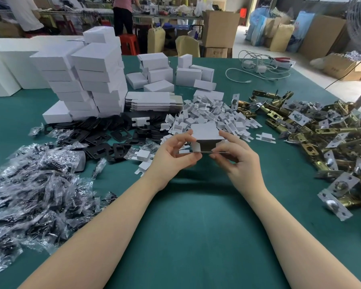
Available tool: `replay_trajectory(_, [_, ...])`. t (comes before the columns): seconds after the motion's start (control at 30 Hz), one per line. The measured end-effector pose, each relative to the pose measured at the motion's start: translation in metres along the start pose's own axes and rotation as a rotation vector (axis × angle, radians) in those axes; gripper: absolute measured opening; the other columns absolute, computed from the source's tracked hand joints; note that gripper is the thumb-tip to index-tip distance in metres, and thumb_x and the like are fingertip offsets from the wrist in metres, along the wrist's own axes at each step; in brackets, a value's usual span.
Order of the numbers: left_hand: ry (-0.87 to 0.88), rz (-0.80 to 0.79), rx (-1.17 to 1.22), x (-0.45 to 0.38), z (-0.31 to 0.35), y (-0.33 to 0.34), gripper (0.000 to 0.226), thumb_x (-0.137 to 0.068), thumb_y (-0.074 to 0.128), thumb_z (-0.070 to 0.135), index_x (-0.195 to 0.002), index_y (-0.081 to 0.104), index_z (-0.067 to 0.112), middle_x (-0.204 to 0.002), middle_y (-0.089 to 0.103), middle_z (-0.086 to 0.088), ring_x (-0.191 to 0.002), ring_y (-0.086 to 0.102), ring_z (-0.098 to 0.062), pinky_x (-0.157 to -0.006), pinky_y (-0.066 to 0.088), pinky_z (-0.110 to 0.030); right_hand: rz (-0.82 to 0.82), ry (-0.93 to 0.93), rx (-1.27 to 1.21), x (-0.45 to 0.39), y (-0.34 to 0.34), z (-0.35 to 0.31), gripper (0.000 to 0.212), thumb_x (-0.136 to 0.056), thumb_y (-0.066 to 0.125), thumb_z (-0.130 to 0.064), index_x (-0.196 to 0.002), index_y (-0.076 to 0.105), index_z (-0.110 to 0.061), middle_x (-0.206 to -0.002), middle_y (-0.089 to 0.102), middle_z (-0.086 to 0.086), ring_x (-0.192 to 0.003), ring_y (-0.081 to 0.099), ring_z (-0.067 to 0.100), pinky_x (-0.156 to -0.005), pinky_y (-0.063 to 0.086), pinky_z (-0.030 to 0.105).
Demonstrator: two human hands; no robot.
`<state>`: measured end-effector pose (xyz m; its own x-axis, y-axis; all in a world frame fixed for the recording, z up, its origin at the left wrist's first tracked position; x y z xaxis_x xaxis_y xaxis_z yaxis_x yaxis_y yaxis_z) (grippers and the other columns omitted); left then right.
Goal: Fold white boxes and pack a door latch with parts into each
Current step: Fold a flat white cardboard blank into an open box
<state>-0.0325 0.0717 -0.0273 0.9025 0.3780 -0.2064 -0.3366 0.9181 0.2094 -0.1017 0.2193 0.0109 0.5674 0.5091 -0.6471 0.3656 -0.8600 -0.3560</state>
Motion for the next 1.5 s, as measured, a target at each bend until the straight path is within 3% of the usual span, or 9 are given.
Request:
replay_trajectory(0.23, [-0.021,0.029,-0.061,-0.001,-0.004,-0.002,0.031,-0.084,0.072,0.001,-0.089,0.080,0.031,-0.133,0.057,0.020,-0.125,0.058,-0.017,-0.077,0.056,-0.023,0.009,-0.017,0.019,0.000,0.001,-0.002,0.018,-0.086,0.070,-0.003,-0.087,0.069,-0.021,-0.101,0.059,-0.023,-0.126,0.052,0.008,-0.084,0.045,0.008])
replay_trajectory(0.37, [0.104,0.021,-0.292,0.000,0.007,0.004,0.023,-0.090,0.068,0.010,-0.093,0.077,0.031,-0.114,0.071,0.009,-0.134,0.041,0.006,-0.107,0.045,-0.040,0.033,0.000,0.043,0.000,0.000,0.000,0.012,-0.087,0.069,-0.001,-0.089,0.070,-0.013,-0.101,0.058,-0.029,-0.122,0.054,0.004,-0.078,0.044,0.008])
replay_trajectory(0.43, [0.111,-0.001,-0.295,0.001,0.008,0.009,0.019,-0.092,0.064,0.014,-0.096,0.074,0.030,-0.091,0.069,0.032,-0.132,0.044,0.004,-0.108,0.043,-0.048,0.039,0.071,-0.005,0.001,-0.001,0.005,0.020,-0.089,0.068,-0.005,-0.100,0.064,-0.021,-0.101,0.061,-0.027,-0.100,0.063,-0.001,-0.071,0.042,0.006])
replay_trajectory(0.53, [0.110,0.067,-0.254,0.002,0.009,0.006,0.027,-0.093,0.064,0.015,-0.114,0.066,0.031,-0.123,0.063,0.024,-0.124,0.057,-0.013,-0.099,0.051,-0.047,0.066,0.179,-0.082,0.001,0.000,0.009,0.026,-0.093,0.064,-0.019,-0.111,0.054,-0.035,-0.089,0.063,-0.020,-0.062,0.058,-0.001,-0.059,0.037,0.006])
replay_trajectory(0.67, [0.109,0.118,-0.359,0.004,0.008,0.004,0.027,-0.093,0.065,0.015,-0.119,0.065,0.025,-0.128,0.058,0.013,-0.119,0.060,-0.015,-0.089,0.056,-0.030,0.102,0.227,-0.016,0.002,0.000,0.011,0.022,-0.096,0.060,-0.023,-0.097,0.055,-0.045,-0.104,0.057,-0.018,-0.090,0.060,0.010,-0.072,0.052,0.033])
replay_trajectory(0.87, [0.125,0.230,-0.466,0.005,0.011,-0.001,0.011,-0.093,0.067,0.021,-0.098,0.074,0.014,-0.112,0.061,0.016,-0.111,0.057,0.002,-0.074,0.054,-0.016,0.167,0.487,-0.138,0.013,0.004,0.034,0.028,-0.086,0.070,-0.041,-0.106,0.051,-0.048,-0.119,0.055,-0.018,-0.079,0.066,0.011,-0.072,0.053,0.024])
replay_trajectory(1.0, [0.324,0.199,-0.594,0.014,0.026,0.017,0.006,-0.090,0.068,0.009,-0.092,0.072,0.006,-0.109,0.056,0.007,-0.093,0.060,0.006,-0.071,0.051,-0.009,0.202,0.707,-0.490,0.023,0.021,0.048,0.045,-0.082,0.074,-0.044,-0.120,0.055,-0.032,-0.125,0.060,0.007,-0.106,0.066,0.019,-0.091,0.056,0.042])
replay_trajectory(1.3, [0.554,0.067,-0.987,0.030,0.037,0.051,0.058,-0.083,0.065,0.034,-0.138,0.046,0.028,-0.129,0.042,0.013,-0.082,0.057,-0.003,-0.070,0.056,-0.029,0.263,0.676,-0.681,0.012,0.005,0.049,0.027,-0.096,0.061,-0.022,-0.118,0.049,-0.032,-0.060,0.059,-0.007,-0.058,0.057,0.007,-0.062,0.051,0.022])
replay_trajectory(1.5, [0.659,0.296,-1.375,0.029,0.049,0.039,0.084,-0.069,0.071,0.050,-0.142,0.037,0.027,-0.145,0.036,-0.001,-0.123,0.042,-0.025,-0.106,0.029,-0.039,-0.026,0.469,-0.373,0.001,0.001,0.034,0.043,-0.093,0.063,-0.024,-0.123,0.055,-0.054,-0.092,0.064,-0.007,-0.083,0.056,0.009,-0.082,0.050,0.027])
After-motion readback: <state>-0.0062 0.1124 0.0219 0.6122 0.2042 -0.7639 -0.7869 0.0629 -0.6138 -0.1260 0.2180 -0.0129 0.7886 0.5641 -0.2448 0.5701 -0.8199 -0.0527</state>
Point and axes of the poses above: each hand's wrist, its own x-axis away from the middle knuckle, its own y-axis out of the palm, z = x × y, the point moved 10 cm from there along -x, towards the middle knuckle
